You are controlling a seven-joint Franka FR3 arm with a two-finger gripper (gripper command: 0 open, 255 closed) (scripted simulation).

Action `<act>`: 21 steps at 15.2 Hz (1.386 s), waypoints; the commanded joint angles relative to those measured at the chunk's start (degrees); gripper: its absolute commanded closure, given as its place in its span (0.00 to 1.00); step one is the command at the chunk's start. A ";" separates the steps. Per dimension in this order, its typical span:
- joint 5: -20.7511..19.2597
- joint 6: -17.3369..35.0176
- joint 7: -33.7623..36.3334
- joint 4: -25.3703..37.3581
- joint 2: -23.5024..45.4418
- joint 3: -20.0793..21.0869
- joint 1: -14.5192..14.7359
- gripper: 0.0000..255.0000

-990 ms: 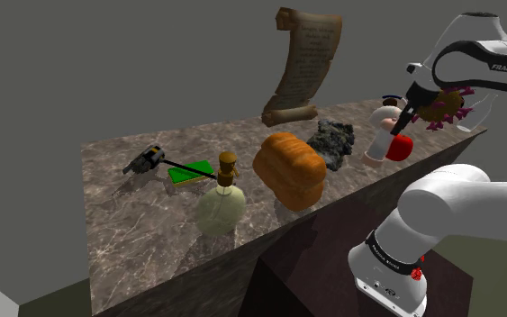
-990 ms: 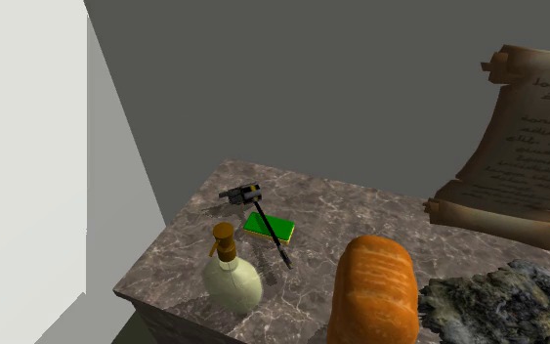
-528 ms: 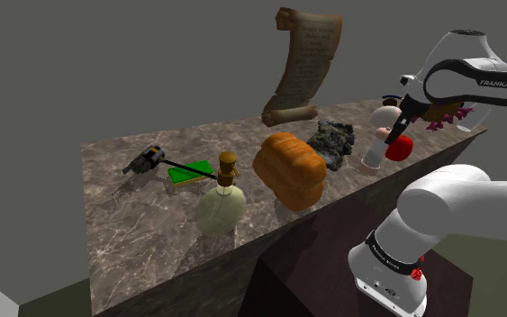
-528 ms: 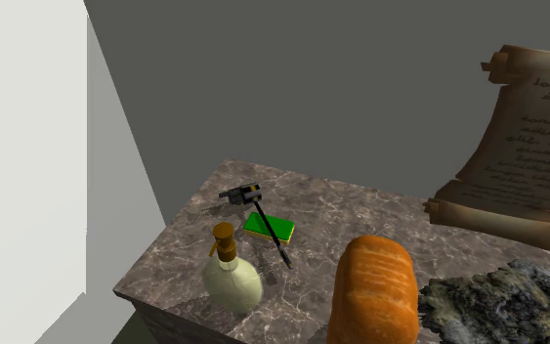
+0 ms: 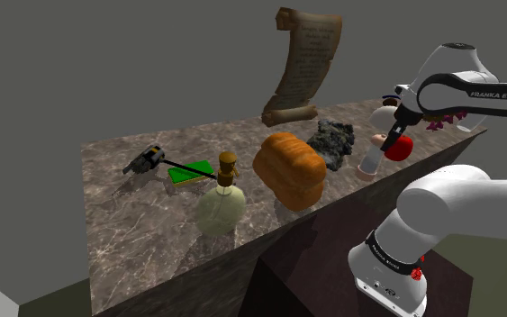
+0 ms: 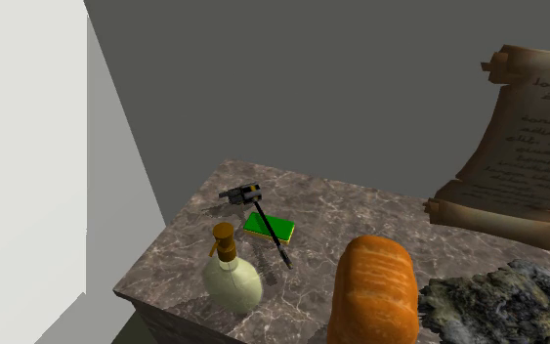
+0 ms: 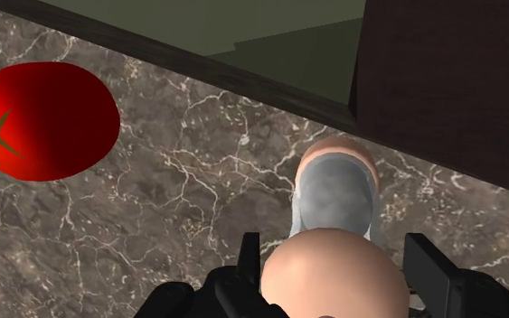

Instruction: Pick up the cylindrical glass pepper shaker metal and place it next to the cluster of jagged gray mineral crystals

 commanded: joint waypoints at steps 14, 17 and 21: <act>3.87 -6.60 -0.83 3.25 -3.19 4.40 0.41 0.00; 4.83 -8.24 -1.02 4.24 -3.78 5.49 0.56 0.00; 4.84 -8.24 -1.02 4.24 -3.78 5.49 0.56 0.00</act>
